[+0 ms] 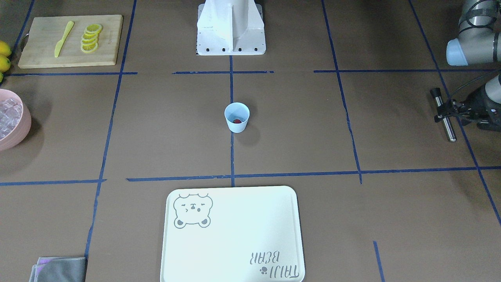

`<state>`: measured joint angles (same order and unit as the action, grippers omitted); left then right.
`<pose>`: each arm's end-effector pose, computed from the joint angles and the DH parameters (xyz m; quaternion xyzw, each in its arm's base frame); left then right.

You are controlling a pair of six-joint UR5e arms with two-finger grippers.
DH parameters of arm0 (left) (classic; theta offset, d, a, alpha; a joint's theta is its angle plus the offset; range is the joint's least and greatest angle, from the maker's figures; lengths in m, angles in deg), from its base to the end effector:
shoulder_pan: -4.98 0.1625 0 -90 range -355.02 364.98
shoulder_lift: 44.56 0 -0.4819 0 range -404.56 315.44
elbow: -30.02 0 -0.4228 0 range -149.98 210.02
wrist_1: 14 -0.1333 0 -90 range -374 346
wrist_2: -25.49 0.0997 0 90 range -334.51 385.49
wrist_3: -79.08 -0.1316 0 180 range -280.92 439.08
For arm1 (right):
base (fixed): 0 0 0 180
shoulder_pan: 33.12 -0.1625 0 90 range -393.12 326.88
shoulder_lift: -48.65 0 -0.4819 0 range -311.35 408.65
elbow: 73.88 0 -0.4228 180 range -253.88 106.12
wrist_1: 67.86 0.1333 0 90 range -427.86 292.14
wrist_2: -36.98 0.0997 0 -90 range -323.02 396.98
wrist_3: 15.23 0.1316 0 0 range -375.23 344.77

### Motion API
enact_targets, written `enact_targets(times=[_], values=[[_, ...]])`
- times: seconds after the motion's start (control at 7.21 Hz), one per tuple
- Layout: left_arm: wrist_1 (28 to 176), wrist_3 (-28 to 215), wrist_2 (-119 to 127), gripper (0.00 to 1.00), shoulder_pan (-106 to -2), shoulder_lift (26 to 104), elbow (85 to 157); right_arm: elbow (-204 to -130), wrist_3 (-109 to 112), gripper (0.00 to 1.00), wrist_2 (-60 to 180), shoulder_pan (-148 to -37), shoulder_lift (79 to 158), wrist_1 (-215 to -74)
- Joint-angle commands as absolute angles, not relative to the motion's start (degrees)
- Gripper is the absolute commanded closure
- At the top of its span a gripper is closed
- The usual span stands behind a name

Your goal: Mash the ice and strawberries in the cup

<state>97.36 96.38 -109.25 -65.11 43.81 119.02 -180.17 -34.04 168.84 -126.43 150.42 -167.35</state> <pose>0.1433 -0.5151 0.7201 0.0228 0.4039 0.0827 0.9108 0.0693 -0.4107 0.7072 0.0287 -0.3580 -0.1105 0.9267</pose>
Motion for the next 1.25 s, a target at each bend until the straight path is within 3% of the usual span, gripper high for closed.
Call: enact_targets(times=[0.0,0.28,1.11], values=[[81.18,79.41,-109.25,0.00,-76.00,43.94,124.99,-180.23,-34.03,0.01,168.90,-126.46,150.42,-167.43],[70.50,71.88,-109.07,0.00,-84.72,44.47,126.44,-180.23,-34.03,0.01,168.90,-126.46,150.42,-167.35],[70.64,72.48,-109.69,0.00,-85.02,43.06,125.56,-180.23,-33.86,0.01,168.99,-126.38,150.43,-167.44]])
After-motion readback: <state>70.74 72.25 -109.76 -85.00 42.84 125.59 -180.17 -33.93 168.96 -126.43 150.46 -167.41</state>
